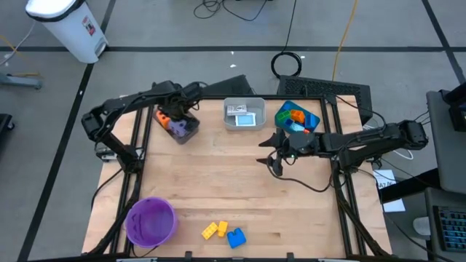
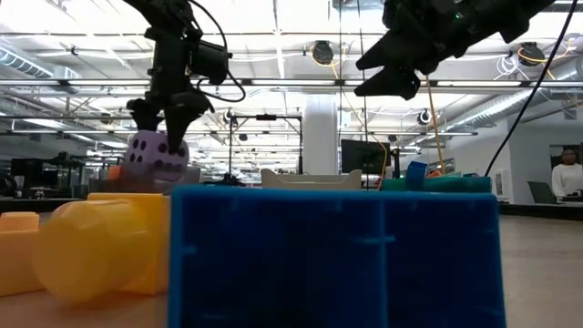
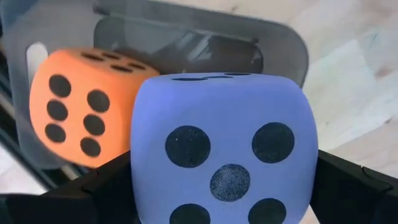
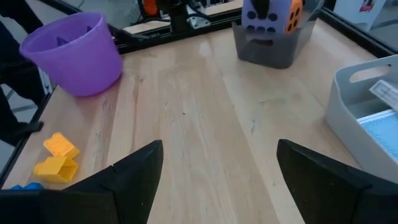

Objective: Pick & Place Toys
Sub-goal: Put the purple dice into the black bin

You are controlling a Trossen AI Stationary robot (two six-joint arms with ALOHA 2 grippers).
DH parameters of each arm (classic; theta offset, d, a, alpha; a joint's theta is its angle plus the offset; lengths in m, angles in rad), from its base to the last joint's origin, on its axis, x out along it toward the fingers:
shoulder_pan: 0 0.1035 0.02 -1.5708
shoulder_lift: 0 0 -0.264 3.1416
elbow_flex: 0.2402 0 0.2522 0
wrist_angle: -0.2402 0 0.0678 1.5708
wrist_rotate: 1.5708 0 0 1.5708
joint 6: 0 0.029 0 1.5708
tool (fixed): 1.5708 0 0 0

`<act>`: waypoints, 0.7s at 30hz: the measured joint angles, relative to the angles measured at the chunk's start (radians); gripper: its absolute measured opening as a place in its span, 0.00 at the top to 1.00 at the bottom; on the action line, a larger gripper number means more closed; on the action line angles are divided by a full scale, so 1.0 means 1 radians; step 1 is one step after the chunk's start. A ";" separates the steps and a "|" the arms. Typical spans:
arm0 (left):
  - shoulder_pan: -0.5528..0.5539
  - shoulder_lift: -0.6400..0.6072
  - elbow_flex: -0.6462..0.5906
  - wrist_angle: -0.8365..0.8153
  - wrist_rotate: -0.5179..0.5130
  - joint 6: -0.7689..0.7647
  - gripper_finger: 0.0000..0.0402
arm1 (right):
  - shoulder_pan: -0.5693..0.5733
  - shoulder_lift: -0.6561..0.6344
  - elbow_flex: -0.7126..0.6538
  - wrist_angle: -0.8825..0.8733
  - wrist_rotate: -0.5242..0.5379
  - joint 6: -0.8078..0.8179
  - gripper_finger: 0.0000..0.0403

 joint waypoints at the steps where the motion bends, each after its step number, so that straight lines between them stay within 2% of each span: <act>1: 0.000 0.000 0.000 0.016 0.000 0.002 0.06 | -0.007 0.001 0.007 -0.002 -0.002 0.001 0.25; 5: 0.000 0.000 -0.009 0.064 0.001 0.023 0.02 | -0.060 0.038 0.070 -0.006 -0.066 0.008 0.25; 9: 0.000 0.000 -0.046 0.102 0.026 0.035 0.06 | -0.130 0.123 0.171 -0.008 -0.149 -0.002 0.30; 12: 0.001 0.000 -0.078 0.136 0.054 0.042 0.10 | -0.188 0.217 0.256 -0.006 -0.234 -0.008 0.35; 16: 0.001 0.001 -0.117 0.173 0.061 0.057 0.09 | -0.257 0.363 0.377 -0.007 -0.331 -0.011 0.40; 21: -0.008 0.001 -0.127 0.208 0.060 0.158 0.05 | -0.327 0.513 0.510 0.008 -0.367 -0.011 0.46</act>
